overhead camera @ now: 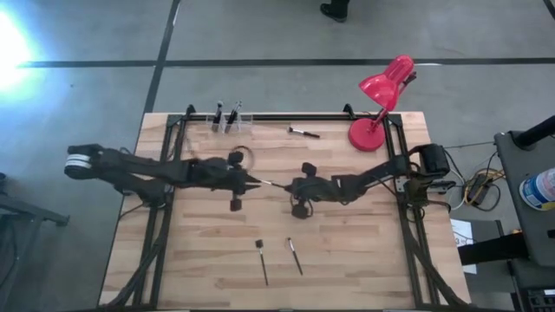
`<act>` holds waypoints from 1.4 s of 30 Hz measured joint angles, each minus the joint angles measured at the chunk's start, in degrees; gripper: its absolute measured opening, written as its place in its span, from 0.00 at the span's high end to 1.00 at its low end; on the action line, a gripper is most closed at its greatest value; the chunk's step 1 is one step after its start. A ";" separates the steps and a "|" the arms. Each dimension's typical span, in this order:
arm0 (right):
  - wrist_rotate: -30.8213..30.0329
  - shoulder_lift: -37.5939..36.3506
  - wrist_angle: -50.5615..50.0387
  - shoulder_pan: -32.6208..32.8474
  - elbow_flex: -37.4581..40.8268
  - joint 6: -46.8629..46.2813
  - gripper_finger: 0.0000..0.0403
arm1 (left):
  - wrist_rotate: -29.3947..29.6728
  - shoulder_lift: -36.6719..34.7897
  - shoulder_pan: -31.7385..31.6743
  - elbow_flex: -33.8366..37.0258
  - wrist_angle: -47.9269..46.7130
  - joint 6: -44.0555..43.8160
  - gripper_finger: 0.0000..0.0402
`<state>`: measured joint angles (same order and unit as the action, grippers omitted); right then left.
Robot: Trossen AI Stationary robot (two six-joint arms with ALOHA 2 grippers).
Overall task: Put items in baskets/containers
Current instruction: Put the black eyeshadow brush into the transparent organizer
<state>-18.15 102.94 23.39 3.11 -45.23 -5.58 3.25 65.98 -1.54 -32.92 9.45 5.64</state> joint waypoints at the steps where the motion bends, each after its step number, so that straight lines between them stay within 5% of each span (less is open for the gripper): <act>1: 0.00 0.00 3.26 0.00 0.92 -0.07 0.96 | -0.93 -1.15 -0.04 3.09 6.39 -0.55 0.87; 6: 0.02 -0.07 18.91 0.02 5.20 -1.08 0.96 | -7.36 -3.04 -0.24 17.40 38.70 -2.34 0.87; 10: 0.00 -0.02 31.26 0.39 7.34 -0.55 0.96 | -7.44 -3.54 -0.76 22.38 52.01 -7.07 0.87; 16: 0.02 -0.02 42.98 1.88 6.86 2.44 0.96 | -7.22 -4.64 -0.87 21.22 53.67 -14.83 0.87; 42: 0.26 0.04 41.35 4.61 -1.15 7.58 0.96 | -7.68 -2.02 1.03 13.08 55.01 -15.32 0.87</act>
<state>-17.89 102.98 64.74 7.73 -46.38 2.00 -4.43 63.96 -0.51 -19.84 64.46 -9.68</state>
